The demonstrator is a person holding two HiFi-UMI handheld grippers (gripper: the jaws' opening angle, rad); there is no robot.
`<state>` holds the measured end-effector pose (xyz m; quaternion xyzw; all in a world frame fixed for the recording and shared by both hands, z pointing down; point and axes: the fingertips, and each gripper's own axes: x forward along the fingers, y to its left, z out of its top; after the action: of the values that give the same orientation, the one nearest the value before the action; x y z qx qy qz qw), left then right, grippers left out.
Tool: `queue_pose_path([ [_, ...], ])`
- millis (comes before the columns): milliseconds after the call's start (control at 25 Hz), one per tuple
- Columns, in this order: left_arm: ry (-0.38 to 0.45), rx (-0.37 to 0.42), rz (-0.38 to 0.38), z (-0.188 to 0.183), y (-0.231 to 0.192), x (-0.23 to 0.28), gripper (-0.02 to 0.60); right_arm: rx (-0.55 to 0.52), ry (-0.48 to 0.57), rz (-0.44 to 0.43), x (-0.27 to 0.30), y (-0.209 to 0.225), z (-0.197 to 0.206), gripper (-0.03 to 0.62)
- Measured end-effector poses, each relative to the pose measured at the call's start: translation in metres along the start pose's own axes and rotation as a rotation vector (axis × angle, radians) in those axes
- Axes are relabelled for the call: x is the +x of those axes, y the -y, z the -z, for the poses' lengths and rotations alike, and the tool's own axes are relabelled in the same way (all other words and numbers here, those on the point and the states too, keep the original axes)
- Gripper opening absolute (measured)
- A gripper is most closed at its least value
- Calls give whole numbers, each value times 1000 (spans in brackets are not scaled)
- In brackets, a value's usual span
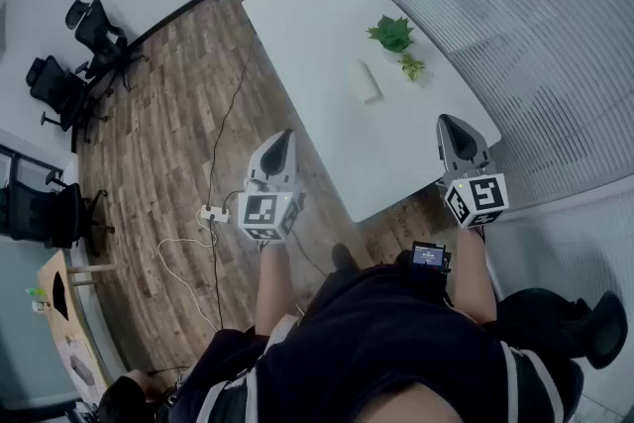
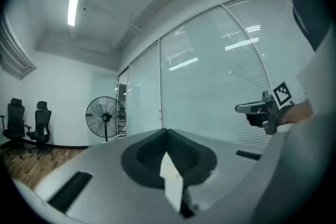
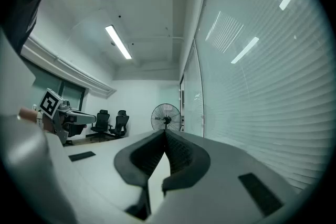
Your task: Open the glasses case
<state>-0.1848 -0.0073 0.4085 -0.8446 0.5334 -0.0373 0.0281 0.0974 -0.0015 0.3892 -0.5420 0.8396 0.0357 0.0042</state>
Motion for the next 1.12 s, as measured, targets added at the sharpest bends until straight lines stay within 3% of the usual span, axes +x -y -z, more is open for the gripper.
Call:
queue_pose_path([
  [400,7,-4,-6,-7,-1,0,0,-1,-9,11,0,4,-4,14],
  [640,17,-44,31,2,13,3,0,10,-43,-65,6,-15,6,15],
  [800,34,-55,105,13,23,3,0,-8,-55,-46,19,-33,9,15],
  [960,37,-85,117,12,2,15,0,-18,-47,-36,34,-46,5,15],
  [1120,56,-64,141,-3,-4,32,0,-2,-48,11,32,-34,7,15],
])
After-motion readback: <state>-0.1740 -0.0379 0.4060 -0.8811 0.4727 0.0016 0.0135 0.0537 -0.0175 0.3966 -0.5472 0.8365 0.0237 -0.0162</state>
